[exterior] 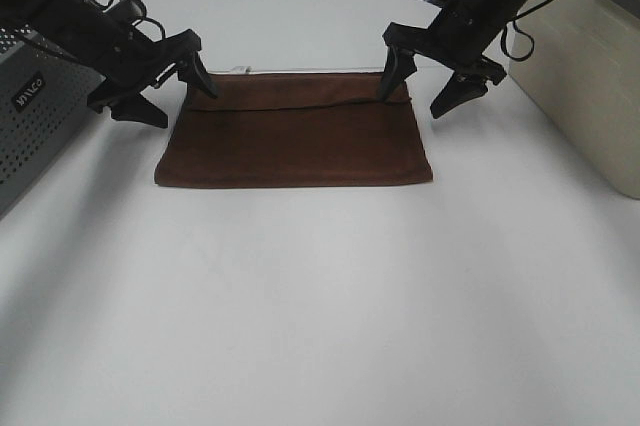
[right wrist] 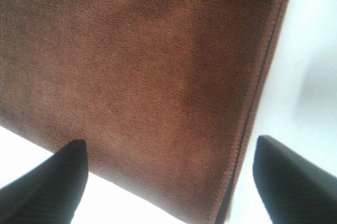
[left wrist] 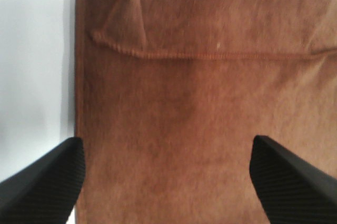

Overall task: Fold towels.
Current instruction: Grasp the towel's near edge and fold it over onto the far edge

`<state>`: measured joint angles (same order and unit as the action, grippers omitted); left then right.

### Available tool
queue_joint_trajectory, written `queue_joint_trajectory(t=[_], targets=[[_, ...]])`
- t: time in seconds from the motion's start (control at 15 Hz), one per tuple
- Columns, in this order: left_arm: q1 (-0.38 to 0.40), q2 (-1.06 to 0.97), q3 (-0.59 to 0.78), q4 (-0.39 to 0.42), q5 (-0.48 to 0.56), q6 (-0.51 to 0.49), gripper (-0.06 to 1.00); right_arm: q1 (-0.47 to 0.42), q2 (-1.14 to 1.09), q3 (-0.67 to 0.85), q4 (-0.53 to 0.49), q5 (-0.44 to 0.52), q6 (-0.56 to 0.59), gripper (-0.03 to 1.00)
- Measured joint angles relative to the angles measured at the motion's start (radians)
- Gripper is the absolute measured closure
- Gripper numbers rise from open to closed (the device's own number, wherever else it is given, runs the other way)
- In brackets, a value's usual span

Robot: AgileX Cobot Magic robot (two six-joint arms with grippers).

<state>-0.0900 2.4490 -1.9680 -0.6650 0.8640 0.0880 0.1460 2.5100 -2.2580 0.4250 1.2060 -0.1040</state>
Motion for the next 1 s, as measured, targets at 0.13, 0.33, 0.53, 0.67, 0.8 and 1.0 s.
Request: queue_joint_trajectory(t=[0.13, 0.33, 0.53, 0.67, 0.8, 1.0], targets=[[0.0, 0.0, 0.0, 0.031, 0.057, -0.034, 0.14, 0.0, -0.03, 0.032, 0.0, 0.0, 0.026, 0.22], [0.0, -0.012, 0.01, 0.076, 0.127, -0.075, 0.14, 0.0, -0.111, 0.163, -0.012, 0.001, 0.022, 0.26], [0.0, -0.121, 0.186, 0.13, 0.025, -0.088, 0.14, 0.0, -0.164, 0.296, -0.014, -0.019, 0.01, 0.26], [0.0, -0.177, 0.3, 0.139, -0.052, -0.088, 0.14, 0.0, -0.173, 0.344, -0.014, -0.049, 0.002, 0.26], [-0.002, -0.178, 0.327, 0.139, -0.076, -0.072, 0.14, 0.0, -0.173, 0.388, -0.014, -0.092, -0.001, 0.26], [-0.018, -0.176, 0.329, 0.139, -0.145, -0.07, 0.14, 0.0, -0.168, 0.402, -0.013, -0.15, -0.004, 0.26]])
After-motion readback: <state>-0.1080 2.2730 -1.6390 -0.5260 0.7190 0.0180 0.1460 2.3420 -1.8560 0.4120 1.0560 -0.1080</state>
